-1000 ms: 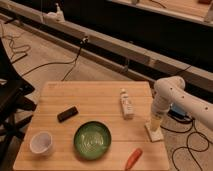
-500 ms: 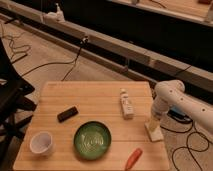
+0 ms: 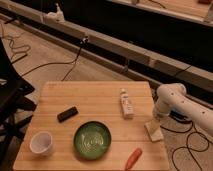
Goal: Place the white sponge in the ceramic bowl
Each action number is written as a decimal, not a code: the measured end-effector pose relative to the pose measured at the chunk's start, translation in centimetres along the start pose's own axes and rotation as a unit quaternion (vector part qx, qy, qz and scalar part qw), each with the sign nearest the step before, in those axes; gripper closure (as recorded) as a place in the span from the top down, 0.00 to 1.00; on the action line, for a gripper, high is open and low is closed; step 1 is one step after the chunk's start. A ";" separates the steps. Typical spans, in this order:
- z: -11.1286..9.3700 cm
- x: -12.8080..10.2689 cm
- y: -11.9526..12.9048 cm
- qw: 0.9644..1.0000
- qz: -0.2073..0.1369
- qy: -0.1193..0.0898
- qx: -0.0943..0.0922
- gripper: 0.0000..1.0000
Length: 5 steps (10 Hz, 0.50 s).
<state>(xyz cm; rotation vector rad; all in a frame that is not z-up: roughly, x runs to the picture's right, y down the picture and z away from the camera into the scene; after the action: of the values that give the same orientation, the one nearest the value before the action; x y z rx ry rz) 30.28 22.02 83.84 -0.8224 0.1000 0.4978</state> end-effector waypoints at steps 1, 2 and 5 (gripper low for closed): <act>-0.1 0.0 -0.1 1.000 -0.005 0.000 0.005 0.39; -0.2 0.0 -0.1 1.000 -0.011 -0.001 0.009 0.30; -0.6 -0.1 0.1 1.000 -0.024 -0.006 0.017 0.02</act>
<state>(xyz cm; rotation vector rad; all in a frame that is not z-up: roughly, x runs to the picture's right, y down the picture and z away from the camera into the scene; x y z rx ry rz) 30.24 21.58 83.41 -0.7862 0.0781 0.4543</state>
